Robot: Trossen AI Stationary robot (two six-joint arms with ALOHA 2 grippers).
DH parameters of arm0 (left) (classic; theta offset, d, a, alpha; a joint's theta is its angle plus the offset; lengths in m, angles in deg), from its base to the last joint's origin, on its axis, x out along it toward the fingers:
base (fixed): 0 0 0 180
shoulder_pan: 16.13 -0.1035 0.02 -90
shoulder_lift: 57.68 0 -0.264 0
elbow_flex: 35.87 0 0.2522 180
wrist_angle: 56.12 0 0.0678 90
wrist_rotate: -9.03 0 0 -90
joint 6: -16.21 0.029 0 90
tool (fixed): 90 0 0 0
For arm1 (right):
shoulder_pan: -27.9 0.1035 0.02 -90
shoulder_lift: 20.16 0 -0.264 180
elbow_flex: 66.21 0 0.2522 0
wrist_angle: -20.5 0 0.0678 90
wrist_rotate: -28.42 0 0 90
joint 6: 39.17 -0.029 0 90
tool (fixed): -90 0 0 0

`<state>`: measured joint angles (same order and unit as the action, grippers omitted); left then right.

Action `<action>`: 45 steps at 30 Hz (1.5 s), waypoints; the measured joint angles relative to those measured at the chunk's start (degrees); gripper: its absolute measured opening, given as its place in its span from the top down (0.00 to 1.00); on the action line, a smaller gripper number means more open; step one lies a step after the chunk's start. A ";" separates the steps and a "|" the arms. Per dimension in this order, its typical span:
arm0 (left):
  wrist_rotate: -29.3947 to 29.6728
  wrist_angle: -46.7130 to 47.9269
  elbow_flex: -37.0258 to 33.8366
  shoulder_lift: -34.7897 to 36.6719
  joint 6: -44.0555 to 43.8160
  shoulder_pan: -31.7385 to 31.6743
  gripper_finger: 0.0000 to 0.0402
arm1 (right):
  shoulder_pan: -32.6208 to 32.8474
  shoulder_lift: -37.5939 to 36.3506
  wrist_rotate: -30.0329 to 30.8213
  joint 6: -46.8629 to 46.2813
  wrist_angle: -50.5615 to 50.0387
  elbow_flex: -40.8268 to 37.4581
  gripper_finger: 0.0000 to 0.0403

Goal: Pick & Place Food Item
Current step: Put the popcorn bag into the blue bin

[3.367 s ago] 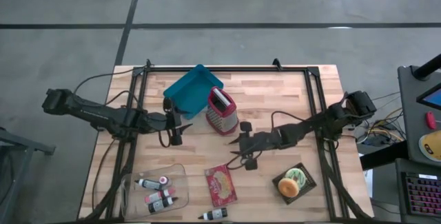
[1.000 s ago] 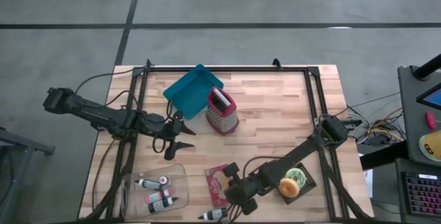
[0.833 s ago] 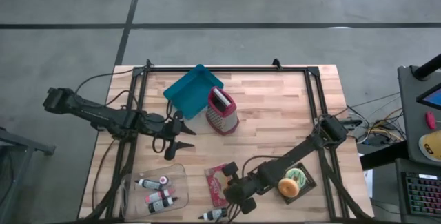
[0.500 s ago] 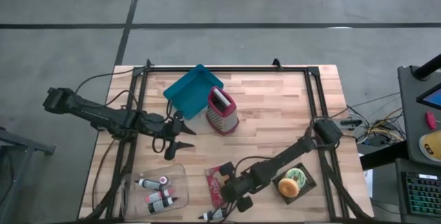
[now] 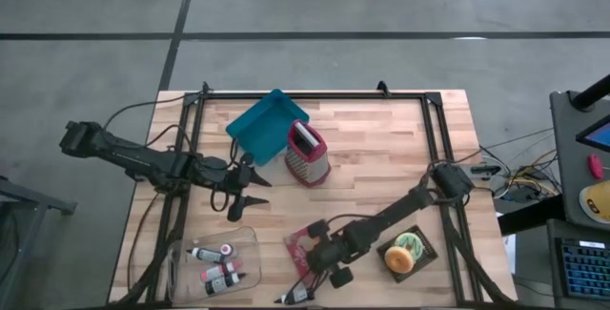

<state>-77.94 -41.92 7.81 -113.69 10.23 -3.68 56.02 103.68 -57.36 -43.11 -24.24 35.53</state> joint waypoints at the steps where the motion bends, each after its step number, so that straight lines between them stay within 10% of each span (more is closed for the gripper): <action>1: 0.00 -0.01 -0.01 0.00 0.00 0.00 0.43 | -0.15 -0.03 0.16 -0.29 -0.84 0.02 0.98; 45: 0.00 0.01 0.02 0.07 0.20 0.00 0.43 | -3.28 -0.16 30.25 13.59 -36.82 -0.44 0.98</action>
<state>-77.94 -41.91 7.83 -113.63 10.43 -3.68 52.74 103.53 -27.12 -29.52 -61.05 35.09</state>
